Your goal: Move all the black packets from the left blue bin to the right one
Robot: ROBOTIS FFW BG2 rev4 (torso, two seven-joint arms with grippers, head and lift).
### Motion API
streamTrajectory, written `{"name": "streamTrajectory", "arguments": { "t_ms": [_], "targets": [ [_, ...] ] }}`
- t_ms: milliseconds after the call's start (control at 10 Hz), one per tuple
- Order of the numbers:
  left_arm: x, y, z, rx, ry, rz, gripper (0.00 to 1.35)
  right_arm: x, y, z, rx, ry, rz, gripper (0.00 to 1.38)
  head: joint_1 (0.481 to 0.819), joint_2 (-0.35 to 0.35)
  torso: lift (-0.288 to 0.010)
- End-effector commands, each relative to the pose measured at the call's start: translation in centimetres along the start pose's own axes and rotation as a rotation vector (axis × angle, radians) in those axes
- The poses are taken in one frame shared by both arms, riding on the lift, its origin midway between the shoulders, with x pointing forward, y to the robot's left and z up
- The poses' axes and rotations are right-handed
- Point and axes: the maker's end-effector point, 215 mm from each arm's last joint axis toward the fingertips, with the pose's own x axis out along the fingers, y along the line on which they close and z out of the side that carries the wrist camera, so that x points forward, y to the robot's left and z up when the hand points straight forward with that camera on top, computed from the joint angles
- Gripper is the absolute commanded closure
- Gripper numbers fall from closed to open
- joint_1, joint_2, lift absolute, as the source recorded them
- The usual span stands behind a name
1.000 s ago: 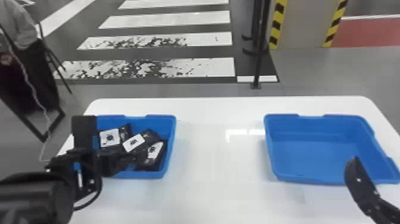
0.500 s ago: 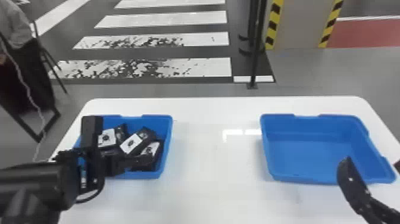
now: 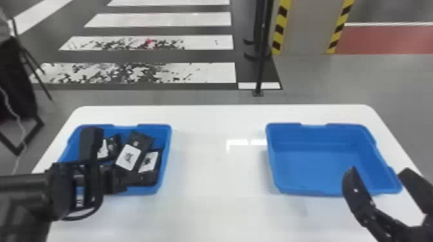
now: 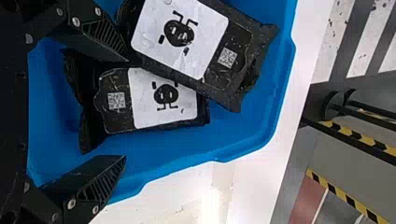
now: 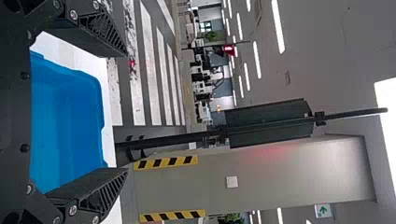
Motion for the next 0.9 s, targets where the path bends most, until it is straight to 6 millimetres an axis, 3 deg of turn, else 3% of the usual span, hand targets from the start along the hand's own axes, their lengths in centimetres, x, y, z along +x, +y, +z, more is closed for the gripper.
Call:
{"name": "streamTrajectory", "arguments": {
  "t_ms": [0, 100, 200, 400, 600, 700, 800],
  "targets": [
    [0.2, 0.9, -0.9, -0.021, 0.043, 0.021, 0.56, 0.0, 0.0, -0.3, 0.011, 0.004, -0.001, 0.16, 0.695, 0.045, -0.140],
    [0.1, 1.6, -1.1, -0.019, 0.053, 0.046, 0.82, 0.0, 0.1, -0.4, 0.019, 0.005, -0.001, 0.16, 0.695, 0.047, -0.140],
    [0.0, 2.2, -0.4, 0.007, 0.031, 0.066, 0.82, 0.0, 0.0, -0.4, 0.017, 0.005, -0.002, 0.16, 0.695, 0.055, -0.140],
    [-0.6, 3.4, 0.6, 0.044, -0.010, 0.103, 1.16, -0.2, -0.1, -0.5, 0.027, 0.008, -0.004, 0.16, 0.695, 0.074, -0.140],
    [-3.5, 3.6, 1.5, 0.083, -0.070, 0.144, 1.20, -0.2, 0.0, -0.4, 0.029, 0.006, -0.002, 0.16, 0.695, 0.091, -0.140],
    [-6.0, 2.7, 2.0, 0.115, -0.117, 0.156, 1.20, -0.1, 0.1, -0.3, 0.028, 0.004, -0.002, 0.16, 0.695, 0.103, -0.140],
    [-8.4, 0.7, 2.6, 0.152, -0.168, 0.142, 1.20, -0.1, 0.1, -0.1, 0.030, 0.001, -0.001, 0.16, 0.695, 0.113, -0.140]
  ]
}}
